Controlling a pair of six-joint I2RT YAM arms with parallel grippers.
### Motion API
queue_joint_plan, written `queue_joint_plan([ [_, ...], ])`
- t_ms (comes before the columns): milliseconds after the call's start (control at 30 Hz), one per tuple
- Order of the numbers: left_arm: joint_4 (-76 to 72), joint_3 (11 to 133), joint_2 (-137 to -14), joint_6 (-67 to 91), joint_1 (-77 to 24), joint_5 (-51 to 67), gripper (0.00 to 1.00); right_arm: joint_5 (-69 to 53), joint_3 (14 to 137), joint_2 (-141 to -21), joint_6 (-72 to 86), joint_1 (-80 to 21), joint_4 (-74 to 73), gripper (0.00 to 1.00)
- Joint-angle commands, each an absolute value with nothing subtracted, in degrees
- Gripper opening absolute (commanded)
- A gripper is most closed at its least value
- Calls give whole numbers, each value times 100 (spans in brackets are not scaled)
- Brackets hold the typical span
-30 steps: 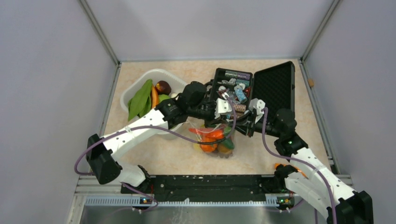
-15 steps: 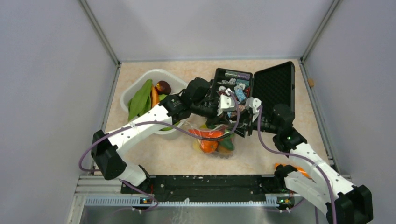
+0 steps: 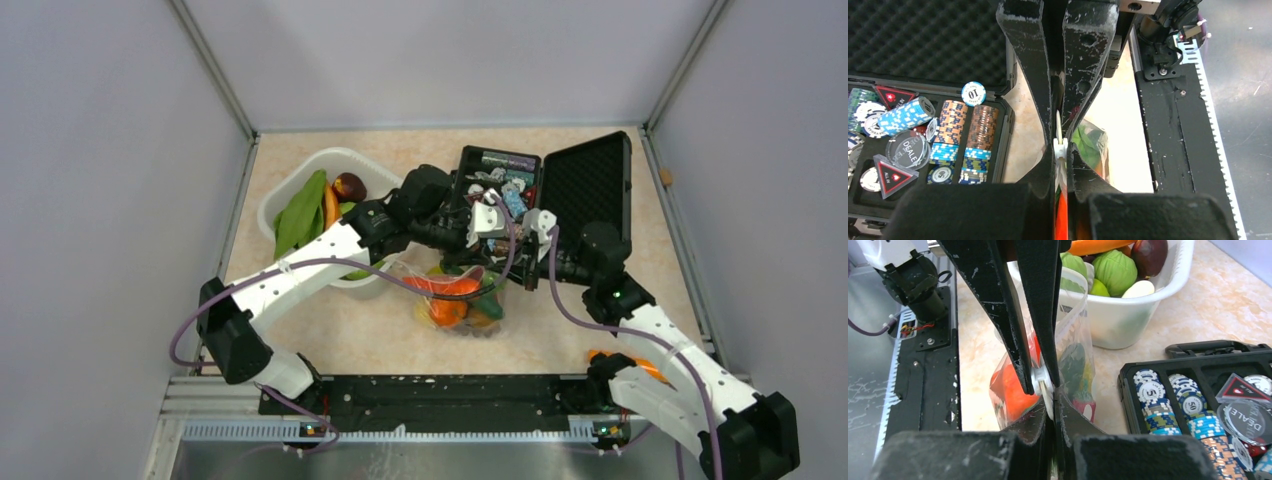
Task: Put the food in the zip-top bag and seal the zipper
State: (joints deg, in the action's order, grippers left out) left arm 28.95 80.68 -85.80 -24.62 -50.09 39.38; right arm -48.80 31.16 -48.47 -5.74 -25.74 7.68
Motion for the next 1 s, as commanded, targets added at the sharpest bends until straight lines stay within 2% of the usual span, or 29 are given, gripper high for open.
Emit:
queue_joint_plan([
  [0, 3203, 8232, -8473, -2677, -5036, 3709, 0, -4424, 3080, -4553, -384, -2617, 1343, 0],
  [300, 3221, 7676, -7974, -2799, -4915, 3111, 0, -4479, 2870, -4379, -144, -2610, 1565, 0],
  [467, 3120, 7750, -7998, -2700, -4904, 3351, 0, -4773, 2998, -4433, -239, -2615, 1347, 2],
  [567, 3098, 7923, -8114, -2645, -4912, 3491, 0, -4838, 3307, -4574, -555, -2661, 807, 29],
  [633, 3144, 8045, -8195, -2636, -4913, 3549, 0, -4620, 3483, -4608, -809, -2746, 506, 37],
  [867, 3171, 8173, -8287, -2651, -4913, 3597, 0, -4299, 3858, -4866, -1259, -2861, 109, 37],
  [900, 3173, 8174, -8295, -2648, -4913, 3590, 0, -4290, 3933, -4930, -1341, -2881, 31, 34],
  [967, 3173, 8179, -8297, -2639, -4913, 3576, 0, -4313, 4076, -5031, -1505, -2915, -271, 19],
])
